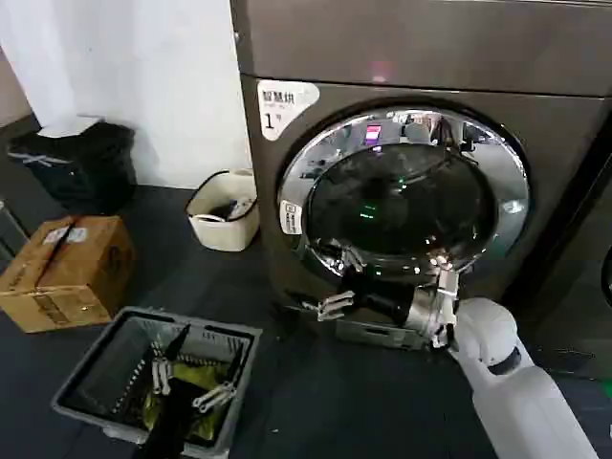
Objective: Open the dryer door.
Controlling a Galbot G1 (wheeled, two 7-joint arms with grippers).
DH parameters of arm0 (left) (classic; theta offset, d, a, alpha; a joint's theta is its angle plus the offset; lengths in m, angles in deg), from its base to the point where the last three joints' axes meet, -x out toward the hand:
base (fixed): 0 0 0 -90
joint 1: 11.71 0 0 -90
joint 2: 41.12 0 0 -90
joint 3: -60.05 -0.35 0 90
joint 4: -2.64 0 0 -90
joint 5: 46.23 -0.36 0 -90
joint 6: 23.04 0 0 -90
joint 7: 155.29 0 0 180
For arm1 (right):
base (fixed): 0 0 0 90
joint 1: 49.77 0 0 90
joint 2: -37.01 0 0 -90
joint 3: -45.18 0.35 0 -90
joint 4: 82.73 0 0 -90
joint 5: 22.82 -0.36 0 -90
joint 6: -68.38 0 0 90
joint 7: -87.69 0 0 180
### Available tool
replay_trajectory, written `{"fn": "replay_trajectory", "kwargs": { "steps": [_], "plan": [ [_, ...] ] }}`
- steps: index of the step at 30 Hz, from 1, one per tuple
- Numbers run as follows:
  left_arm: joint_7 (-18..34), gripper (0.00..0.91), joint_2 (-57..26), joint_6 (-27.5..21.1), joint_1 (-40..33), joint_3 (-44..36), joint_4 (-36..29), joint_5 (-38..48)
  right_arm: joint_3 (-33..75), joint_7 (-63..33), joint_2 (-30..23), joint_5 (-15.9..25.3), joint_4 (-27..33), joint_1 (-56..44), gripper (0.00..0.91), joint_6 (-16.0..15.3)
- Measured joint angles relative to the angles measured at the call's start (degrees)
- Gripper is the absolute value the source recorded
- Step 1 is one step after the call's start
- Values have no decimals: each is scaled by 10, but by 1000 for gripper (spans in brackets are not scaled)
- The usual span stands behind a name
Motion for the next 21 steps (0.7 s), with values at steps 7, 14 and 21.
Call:
{"fn": "replay_trajectory", "kwargs": {
  "steps": [7,14,21],
  "plan": [
    [26,907,1,-18,2,-1,-1,-13,-23,-7,-19,21,50,26,907,9],
    [26,907,5,-31,3,-5,-3,-25,-46,-5,-37,22,96,64,907,22],
    [26,907,10,-38,5,-6,-6,-29,-62,-3,-50,21,131,95,907,29]
  ]
}}
